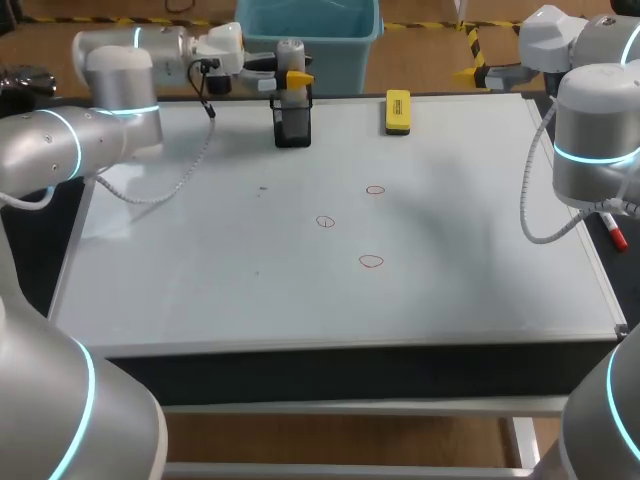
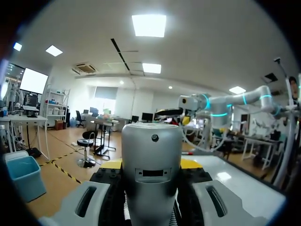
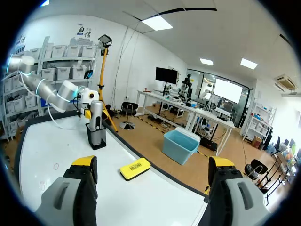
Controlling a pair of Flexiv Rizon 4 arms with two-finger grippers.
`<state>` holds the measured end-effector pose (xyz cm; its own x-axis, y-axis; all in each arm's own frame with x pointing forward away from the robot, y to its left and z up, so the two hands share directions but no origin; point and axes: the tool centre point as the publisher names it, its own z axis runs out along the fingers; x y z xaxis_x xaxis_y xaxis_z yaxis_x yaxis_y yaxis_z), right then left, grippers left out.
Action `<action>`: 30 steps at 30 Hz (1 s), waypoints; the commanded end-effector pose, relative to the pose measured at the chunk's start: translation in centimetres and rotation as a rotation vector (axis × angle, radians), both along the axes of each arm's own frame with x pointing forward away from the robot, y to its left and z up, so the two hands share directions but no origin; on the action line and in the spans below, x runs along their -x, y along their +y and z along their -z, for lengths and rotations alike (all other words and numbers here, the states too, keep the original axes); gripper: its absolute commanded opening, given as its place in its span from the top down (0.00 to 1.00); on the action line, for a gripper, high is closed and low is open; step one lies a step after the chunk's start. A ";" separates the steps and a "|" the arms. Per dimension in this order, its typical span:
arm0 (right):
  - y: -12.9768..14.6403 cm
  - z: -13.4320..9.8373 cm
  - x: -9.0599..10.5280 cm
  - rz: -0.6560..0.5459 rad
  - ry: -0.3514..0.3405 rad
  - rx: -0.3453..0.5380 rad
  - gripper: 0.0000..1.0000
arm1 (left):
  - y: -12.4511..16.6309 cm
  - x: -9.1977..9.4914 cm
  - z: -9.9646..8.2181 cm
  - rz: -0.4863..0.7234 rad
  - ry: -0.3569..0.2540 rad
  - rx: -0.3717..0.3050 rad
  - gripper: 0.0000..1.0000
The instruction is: Pick up the inspection probe, press it on each red-marked spot on the whiteboard one by one, put down the probe, pick up the eraser, and wipe off all the red marks.
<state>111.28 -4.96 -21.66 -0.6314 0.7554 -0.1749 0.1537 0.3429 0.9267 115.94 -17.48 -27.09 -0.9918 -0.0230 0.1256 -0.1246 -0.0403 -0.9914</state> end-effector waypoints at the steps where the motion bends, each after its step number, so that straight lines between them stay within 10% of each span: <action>1: 0.0 0.0 0.0 -0.001 0.001 0.000 0.00 | 0.2 0.5 -1.4 -0.007 -0.008 -0.020 1.00; 30: 0.0 0.0 0.0 -0.001 0.001 0.000 0.00 | 2.6 2.2 -11.9 -0.055 -0.068 -0.073 1.00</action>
<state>111.28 -4.96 -21.66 -0.6315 0.7554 -0.1749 0.1537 0.3429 0.9267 115.20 -15.55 -16.56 -0.9984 0.0062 0.0556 -0.0558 -0.0284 -0.9980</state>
